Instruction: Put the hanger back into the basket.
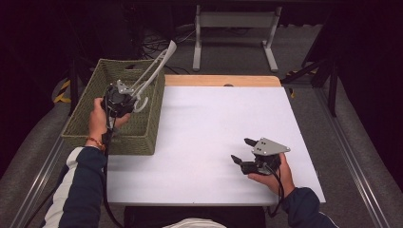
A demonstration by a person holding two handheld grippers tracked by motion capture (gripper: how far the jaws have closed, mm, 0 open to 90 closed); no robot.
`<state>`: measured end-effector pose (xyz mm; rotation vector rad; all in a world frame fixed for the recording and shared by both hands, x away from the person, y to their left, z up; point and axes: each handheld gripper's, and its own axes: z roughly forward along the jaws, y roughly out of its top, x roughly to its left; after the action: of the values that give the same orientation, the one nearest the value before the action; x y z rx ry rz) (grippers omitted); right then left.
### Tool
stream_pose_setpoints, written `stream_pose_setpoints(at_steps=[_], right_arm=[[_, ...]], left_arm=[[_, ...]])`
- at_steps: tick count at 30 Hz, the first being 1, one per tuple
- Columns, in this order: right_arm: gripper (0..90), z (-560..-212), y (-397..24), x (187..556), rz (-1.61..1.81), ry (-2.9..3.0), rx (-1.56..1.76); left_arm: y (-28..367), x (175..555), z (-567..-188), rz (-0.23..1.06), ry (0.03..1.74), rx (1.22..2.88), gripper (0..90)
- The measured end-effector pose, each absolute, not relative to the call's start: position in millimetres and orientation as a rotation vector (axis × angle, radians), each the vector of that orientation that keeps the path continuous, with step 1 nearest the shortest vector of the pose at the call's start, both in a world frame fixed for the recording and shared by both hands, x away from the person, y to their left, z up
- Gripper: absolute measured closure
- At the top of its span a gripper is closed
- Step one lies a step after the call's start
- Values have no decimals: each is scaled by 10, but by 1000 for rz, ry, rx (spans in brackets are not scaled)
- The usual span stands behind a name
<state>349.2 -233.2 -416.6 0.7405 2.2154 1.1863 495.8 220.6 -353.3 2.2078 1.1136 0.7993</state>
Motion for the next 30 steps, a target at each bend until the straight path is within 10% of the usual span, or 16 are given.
stream_pose_setpoints(at_steps=[18,30], right_arm=[[257,-4163,-2336,3499,1187,2218,747],[257,-4133,-2344,3497,1200,2201,755]], left_arm=[[2333,5022,-3542,835,1286,2156,739],[2418,4638,-3388,849,1026,1985,337]])
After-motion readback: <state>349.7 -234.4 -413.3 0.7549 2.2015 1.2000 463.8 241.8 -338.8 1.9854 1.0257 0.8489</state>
